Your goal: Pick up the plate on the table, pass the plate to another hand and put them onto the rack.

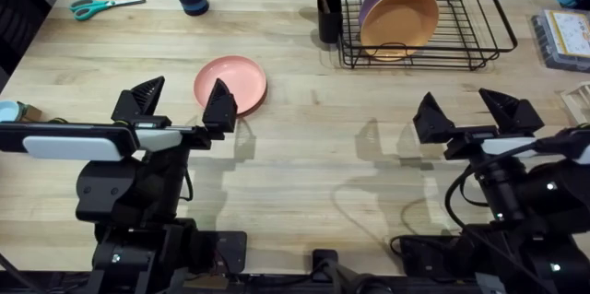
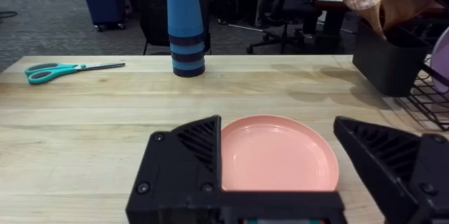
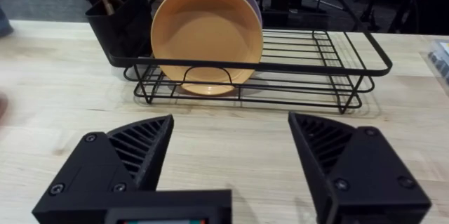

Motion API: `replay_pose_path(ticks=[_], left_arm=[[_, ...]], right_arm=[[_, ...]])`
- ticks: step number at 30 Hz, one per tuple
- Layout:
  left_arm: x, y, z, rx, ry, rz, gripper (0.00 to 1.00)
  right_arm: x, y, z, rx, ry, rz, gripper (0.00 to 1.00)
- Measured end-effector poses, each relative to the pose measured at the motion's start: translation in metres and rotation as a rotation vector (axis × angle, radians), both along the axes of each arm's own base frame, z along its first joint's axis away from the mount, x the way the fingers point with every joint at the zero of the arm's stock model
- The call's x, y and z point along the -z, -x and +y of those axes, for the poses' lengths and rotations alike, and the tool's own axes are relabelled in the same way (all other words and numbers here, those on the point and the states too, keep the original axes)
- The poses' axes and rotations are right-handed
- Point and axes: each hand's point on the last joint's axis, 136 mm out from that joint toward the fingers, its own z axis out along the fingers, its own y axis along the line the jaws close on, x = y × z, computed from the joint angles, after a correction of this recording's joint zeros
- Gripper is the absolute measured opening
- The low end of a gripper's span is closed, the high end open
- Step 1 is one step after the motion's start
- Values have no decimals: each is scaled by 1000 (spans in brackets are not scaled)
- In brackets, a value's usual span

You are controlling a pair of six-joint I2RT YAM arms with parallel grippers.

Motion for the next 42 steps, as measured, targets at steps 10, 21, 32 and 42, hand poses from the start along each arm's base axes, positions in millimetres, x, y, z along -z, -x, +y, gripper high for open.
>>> replay_pose_path(ticks=[10,21,32,42], left_arm=[[0,0,0,0,0,1,992],[9,8,6,-34,-3,124,991],[-72,-5,11,-62,-10,250,991],[-104,-29,9,-53,-20,579,991]], right_arm=[[1,0,0,0,0,3,997],[16,15,-2,12,1,171,997],[-69,11,-2,11,1,224,996],[-105,-20,2,-10,-7,528,997]])
